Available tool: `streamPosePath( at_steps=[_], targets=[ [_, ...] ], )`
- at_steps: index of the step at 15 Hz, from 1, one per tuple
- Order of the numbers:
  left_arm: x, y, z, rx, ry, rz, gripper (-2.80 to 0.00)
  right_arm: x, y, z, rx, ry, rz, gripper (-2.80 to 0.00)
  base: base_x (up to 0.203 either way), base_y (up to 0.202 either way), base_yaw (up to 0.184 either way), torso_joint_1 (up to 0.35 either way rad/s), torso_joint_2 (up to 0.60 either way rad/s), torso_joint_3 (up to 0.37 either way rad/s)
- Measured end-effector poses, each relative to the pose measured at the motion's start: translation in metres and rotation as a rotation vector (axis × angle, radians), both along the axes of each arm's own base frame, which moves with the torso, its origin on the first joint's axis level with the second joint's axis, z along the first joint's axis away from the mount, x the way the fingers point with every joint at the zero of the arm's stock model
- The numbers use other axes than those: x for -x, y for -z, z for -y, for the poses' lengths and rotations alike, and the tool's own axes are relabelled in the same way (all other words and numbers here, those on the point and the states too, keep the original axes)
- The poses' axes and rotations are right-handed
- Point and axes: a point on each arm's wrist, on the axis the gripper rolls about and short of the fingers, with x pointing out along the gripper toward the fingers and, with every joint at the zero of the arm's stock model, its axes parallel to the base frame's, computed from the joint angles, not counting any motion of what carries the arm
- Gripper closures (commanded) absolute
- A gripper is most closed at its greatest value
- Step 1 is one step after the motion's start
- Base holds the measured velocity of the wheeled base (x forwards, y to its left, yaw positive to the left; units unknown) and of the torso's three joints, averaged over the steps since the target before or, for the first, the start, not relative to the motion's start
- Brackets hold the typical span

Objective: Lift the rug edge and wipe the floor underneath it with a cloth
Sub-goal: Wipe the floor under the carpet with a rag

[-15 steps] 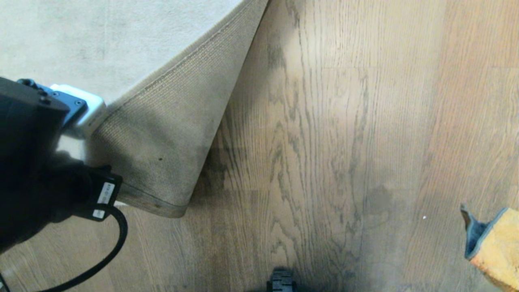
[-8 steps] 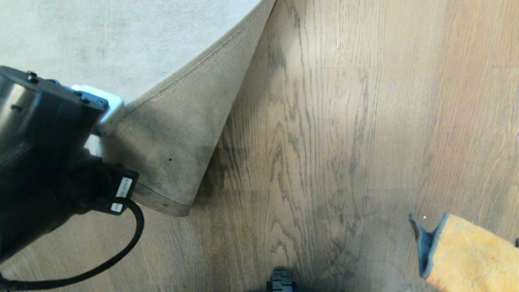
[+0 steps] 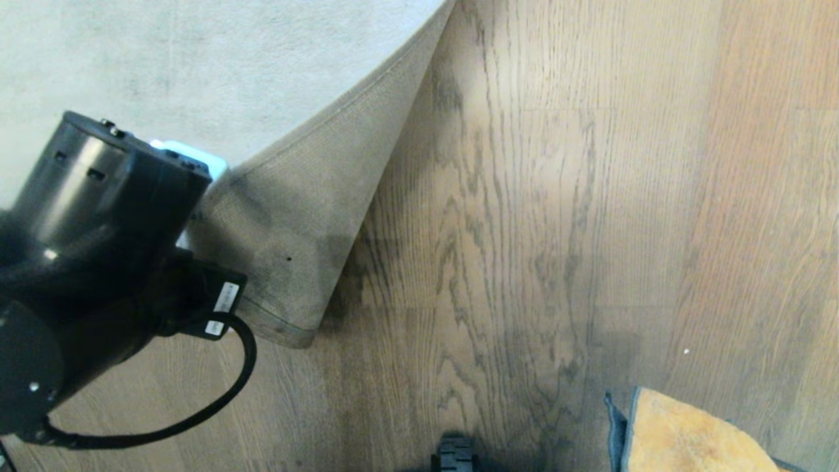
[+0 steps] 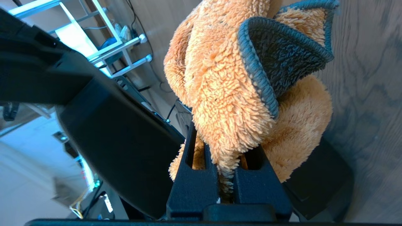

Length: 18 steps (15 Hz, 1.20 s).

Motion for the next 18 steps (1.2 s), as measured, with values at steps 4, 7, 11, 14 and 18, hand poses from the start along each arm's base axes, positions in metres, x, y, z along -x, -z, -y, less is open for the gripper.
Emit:
streamPosePath(
  at_steps=[4, 7, 11, 14, 18],
  targets=[
    [-0.007, 0.002, 0.007, 0.005, -0.011, -0.003, 0.00, -0.038, -0.004, -0.002, 0.001, -0.041, -0.076, 0.00, 0.000, 0.000, 0.000, 0.000, 0.00, 0.000],
    [-0.013, 0.005, 0.012, -0.007, -0.012, -0.016, 0.00, -0.074, -0.005, -0.010, 0.009, -0.099, -0.097, 0.00, 0.000, 0.000, 0.000, 0.000, 0.00, 0.000],
    [-0.017, 0.008, 0.015, -0.012, -0.016, -0.024, 0.00, -0.123, -0.007, -0.032, 0.043, -0.144, -0.069, 0.00, 0.000, 0.000, 0.000, 0.000, 0.00, 0.000],
    [-0.018, 0.009, 0.017, -0.015, -0.017, -0.027, 0.00, -0.137, -0.008, -0.060, 0.072, -0.173, -0.071, 0.00, 0.000, 0.000, 0.000, 0.000, 0.00, 0.000],
    [-0.021, 0.008, 0.020, -0.005, -0.024, -0.021, 0.00, -0.141, -0.016, -0.102, 0.063, -0.156, -0.085, 0.00, 0.000, 0.000, 0.000, 0.000, 0.00, 0.000]
  ],
)
